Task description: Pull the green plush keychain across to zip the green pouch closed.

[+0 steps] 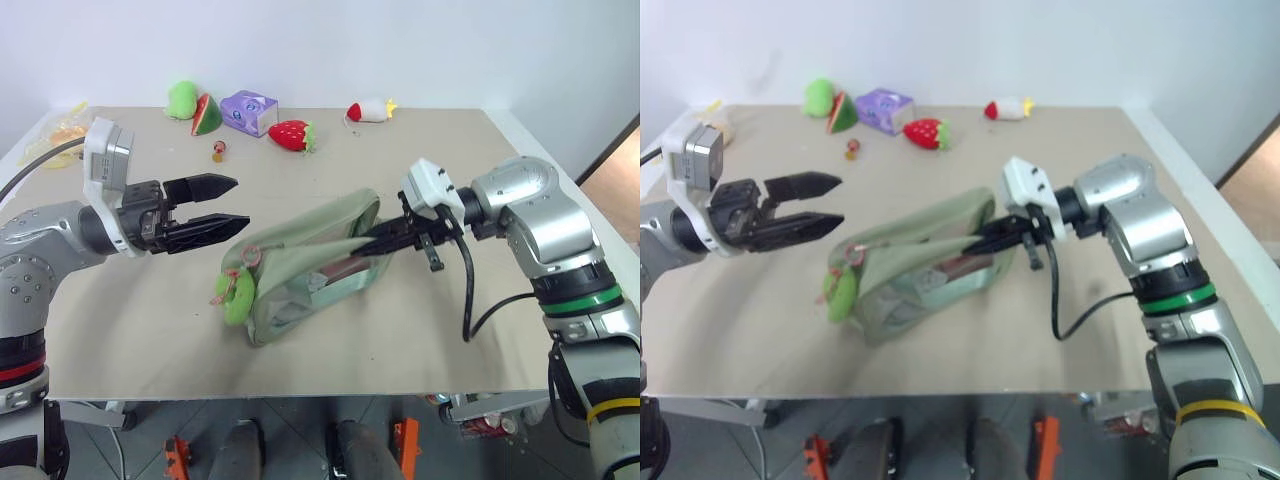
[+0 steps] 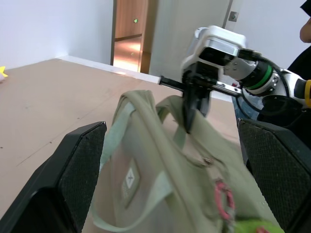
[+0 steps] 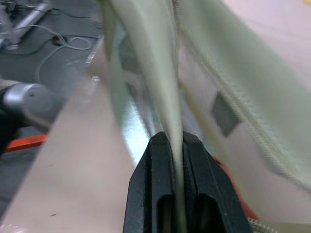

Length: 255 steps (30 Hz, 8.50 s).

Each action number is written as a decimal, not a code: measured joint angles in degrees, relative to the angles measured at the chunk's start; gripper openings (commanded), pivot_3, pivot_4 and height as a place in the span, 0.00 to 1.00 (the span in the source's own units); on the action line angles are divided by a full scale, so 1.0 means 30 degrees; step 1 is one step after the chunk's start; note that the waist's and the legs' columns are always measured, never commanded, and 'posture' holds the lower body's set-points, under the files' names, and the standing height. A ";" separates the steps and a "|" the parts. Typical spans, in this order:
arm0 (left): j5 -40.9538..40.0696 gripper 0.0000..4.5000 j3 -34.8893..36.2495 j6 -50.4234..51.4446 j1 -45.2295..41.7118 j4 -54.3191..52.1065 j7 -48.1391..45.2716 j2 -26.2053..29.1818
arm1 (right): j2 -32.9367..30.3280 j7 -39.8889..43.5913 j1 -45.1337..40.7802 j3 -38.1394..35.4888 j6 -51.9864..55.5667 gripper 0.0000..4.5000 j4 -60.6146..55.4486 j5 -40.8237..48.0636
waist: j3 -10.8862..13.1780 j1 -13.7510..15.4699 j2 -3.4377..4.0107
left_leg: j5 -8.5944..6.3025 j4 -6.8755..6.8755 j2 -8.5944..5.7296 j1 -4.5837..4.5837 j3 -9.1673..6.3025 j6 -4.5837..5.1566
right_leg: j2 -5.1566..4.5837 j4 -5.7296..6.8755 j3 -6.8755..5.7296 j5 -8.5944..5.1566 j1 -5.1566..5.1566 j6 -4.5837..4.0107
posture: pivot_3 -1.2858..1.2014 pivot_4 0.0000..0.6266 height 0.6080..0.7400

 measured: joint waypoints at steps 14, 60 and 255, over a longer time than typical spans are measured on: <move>-0.0588 1.00 0.1119 -0.0308 0.0121 0.0274 0.0763 -0.0297 | 0.1105 -0.2310 -0.4043 -0.1121 -0.3722 0.01 0.7577 -0.2972 | 0.0008 -0.0011 0.0007 | -0.0004 0.0009 0.0019 -0.0126 0.0028 -0.0012 | 0.0032 0.0008 0.0054 0.0056 -0.0149 0.0096 | 0.52 0.24 1.00; -0.0195 1.00 0.0239 -0.0351 0.0327 0.1221 0.0953 -0.0061 | -0.3354 -0.2453 0.4348 -0.5046 0.2144 0.74 0.0777 -0.0149 | 0.0002 -0.0081 -0.0002 | 0.0002 0.0069 0.0085 -0.0103 0.0272 -0.0016 | 0.0111 0.0087 0.0338 0.0116 -0.0274 0.0028 | 0.52 0.24 1.00; 1.0515 0.00 -0.5396 -0.3307 -0.4639 0.7740 -0.2185 -0.2259 | -0.1185 -0.5200 0.5184 -0.5179 0.3989 0.37 -0.1758 0.0743 | -0.0001 -0.0441 -0.0008 | 0.0018 0.0133 0.0091 -0.0130 0.0323 0.0006 | 0.0149 0.0090 0.0449 0.0259 -0.0297 0.0186 | 0.52 0.24 1.00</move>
